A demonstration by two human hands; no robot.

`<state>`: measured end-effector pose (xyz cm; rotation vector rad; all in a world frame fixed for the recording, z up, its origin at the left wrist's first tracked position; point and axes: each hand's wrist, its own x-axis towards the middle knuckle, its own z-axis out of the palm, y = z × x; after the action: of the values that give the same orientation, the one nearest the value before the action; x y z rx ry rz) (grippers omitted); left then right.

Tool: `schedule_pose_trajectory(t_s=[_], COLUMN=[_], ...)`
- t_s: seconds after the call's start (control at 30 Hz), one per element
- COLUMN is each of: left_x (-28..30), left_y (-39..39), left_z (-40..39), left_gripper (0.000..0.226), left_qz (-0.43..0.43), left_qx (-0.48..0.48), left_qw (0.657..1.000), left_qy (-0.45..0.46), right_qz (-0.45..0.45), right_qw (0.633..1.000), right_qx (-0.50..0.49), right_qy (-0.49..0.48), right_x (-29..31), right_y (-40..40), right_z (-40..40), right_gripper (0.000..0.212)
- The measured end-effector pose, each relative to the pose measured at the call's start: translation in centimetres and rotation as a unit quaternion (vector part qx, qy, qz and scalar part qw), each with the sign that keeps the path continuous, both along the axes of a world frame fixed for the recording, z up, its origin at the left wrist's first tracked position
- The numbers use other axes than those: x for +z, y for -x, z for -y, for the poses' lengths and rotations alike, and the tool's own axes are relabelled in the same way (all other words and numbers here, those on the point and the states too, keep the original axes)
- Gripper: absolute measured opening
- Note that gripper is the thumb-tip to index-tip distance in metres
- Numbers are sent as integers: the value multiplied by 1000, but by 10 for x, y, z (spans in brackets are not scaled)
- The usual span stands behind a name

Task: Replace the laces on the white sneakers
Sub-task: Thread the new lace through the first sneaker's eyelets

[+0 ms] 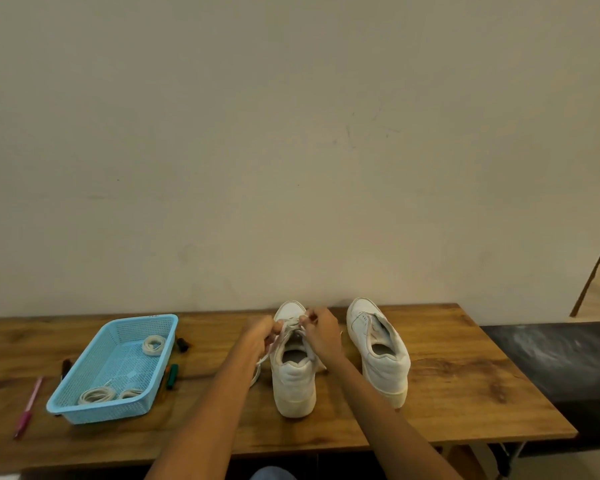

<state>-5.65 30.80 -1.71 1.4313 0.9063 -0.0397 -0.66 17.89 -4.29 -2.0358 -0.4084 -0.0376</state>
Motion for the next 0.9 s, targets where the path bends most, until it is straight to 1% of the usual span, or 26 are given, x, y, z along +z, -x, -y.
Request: schedule_pose_trajectory(t_s=[0.07, 0.13, 0.17, 0.2, 0.3, 0.37, 0.47, 0.53, 0.63, 0.8, 0.9], left_x=[-13, -19, -20, -18, -9, -5, -2, 1, 3, -4, -11], left_y=[6, 9, 9, 9, 10, 11, 12, 10, 3, 1, 0], left_z=[-5, -5, -2, 0, 1, -2, -5, -5, -8, -14, -11], left_gripper=[22, 18, 19, 21, 25, 17, 7, 9, 10, 15, 14], left_qz=[-2, 5, 9, 16, 30, 36, 54, 60, 66, 85, 91], left_qx=[27, 37, 36, 33, 2, -33, -96, -136, -165, -163, -155], left_qw=[1000, 999, 999, 999, 995, 992, 984, 975, 960, 929, 921], left_qy=[6, 5, -3, -20, -91, -116, -140, -167, -216, -322, -345], right_qz=[-71, -131, -146, -144, -84, -57, -11, 8, 27, 34, 56], right_qw=[996, 989, 987, 989, 995, 992, 982, 975, 968, 962, 960], right_qx=[-18, -24, -20, -9, 45, 74, 106, 111, 110, 107, 90], right_qy=[-42, -62, -58, -46, 33, 79, 153, 193, 226, 249, 261], right_x=[-7, -12, -11, -9, 4, 13, 20, 23, 28, 34, 35], right_y=[-3, -2, 0, 1, -2, -3, -3, 0, 2, 4, 3], right_z=[7, 11, 13, 13, 17, 21, 24, 23, 21, 16, 13], right_gripper=[6, 10, 12, 12, 14, 16, 7, 20, 24, 30, 21])
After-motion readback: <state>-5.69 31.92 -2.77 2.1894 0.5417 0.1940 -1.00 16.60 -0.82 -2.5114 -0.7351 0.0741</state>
